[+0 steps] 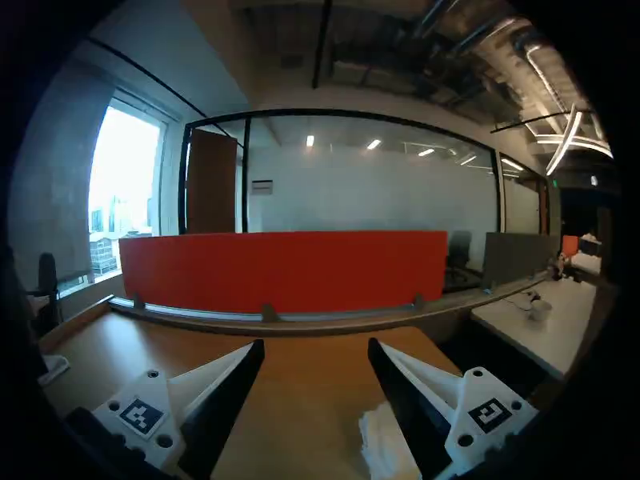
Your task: Fold towel
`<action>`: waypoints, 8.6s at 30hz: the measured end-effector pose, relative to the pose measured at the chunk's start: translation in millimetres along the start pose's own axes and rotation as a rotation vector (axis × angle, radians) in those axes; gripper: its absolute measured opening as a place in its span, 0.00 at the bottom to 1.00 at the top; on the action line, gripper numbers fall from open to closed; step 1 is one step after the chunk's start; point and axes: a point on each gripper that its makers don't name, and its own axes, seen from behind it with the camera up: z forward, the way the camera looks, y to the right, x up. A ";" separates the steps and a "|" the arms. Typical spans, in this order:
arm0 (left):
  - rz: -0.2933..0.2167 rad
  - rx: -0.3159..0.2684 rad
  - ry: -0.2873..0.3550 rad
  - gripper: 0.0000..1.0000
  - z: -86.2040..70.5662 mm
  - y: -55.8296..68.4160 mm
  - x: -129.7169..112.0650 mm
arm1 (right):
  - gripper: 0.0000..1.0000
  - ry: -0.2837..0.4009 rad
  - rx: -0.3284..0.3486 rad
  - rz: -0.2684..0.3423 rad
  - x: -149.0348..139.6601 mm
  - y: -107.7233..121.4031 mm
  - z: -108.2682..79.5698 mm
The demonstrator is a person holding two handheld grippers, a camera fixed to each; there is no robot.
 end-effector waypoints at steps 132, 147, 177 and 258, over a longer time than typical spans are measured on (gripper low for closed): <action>0.028 0.052 0.106 0.92 14.9 -14.8 -177.5 | 1.00 0.143 0.003 -0.058 -42.8 -43.9 19.8; 0.027 0.052 0.106 0.92 14.2 -14.6 -178.6 | 1.00 0.130 0.014 -0.001 -93.5 -27.5 17.9; 0.027 0.052 0.106 0.92 14.5 -14.5 -179.0 | 1.00 0.103 0.027 -0.001 -179.2 -28.9 22.8; 0.027 0.052 0.106 0.92 14.6 -14.5 -177.8 | 1.00 0.115 0.047 -0.018 -202.0 -42.1 22.8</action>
